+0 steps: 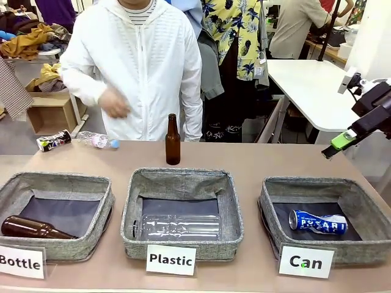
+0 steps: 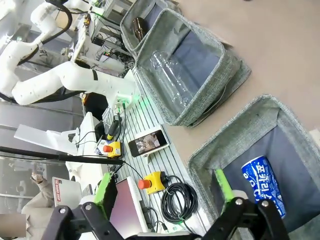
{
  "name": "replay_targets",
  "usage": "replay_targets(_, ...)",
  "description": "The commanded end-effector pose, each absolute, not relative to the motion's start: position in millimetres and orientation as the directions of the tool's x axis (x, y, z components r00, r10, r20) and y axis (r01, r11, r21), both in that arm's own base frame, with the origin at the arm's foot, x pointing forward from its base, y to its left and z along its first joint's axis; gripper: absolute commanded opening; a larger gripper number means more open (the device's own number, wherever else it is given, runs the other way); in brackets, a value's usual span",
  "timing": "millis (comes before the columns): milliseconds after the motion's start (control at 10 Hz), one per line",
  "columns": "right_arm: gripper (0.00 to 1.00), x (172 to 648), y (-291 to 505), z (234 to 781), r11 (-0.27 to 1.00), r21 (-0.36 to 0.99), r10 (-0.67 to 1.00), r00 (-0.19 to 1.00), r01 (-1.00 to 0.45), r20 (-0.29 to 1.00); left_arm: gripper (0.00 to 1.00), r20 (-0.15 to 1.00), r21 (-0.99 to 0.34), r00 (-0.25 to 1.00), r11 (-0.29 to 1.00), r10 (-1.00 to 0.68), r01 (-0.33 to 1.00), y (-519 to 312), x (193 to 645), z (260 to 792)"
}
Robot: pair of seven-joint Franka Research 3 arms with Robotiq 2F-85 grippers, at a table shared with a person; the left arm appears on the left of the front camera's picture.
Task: Sort the can waste into the basket.
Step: Pick up the can waste from the table and place it in the right Fabric basket.
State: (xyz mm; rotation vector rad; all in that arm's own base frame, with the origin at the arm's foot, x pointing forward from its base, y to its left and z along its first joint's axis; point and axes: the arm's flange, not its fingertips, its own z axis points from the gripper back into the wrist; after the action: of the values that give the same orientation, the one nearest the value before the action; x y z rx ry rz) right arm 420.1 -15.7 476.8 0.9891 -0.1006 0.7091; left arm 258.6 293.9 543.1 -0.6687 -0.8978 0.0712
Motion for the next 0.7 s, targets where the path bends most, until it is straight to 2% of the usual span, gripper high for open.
replay_targets(0,1.00,419,-16,474,0.347,0.713,0.504,0.762,-0.609,0.406,1.00,0.699,-0.472,0.698,0.832,0.152,0.291,253,315,544)
replay_targets(300,1.00,419,-16,474,0.347,0.713,0.504,0.762,-0.609,0.406,1.00,0.702,-0.250,0.701,0.879,-0.125,0.407,189,398,533)
replay_targets(400,1.00,419,-16,474,0.347,0.713,0.504,0.762,-0.609,0.406,1.00,0.709,-0.222,0.681,0.859,-0.183,0.461,174,412,529)
replay_targets(600,1.00,419,-16,474,0.347,0.713,0.504,0.762,-0.609,0.406,1.00,0.663,-0.074,0.685,0.884,-0.302,0.461,164,429,522)
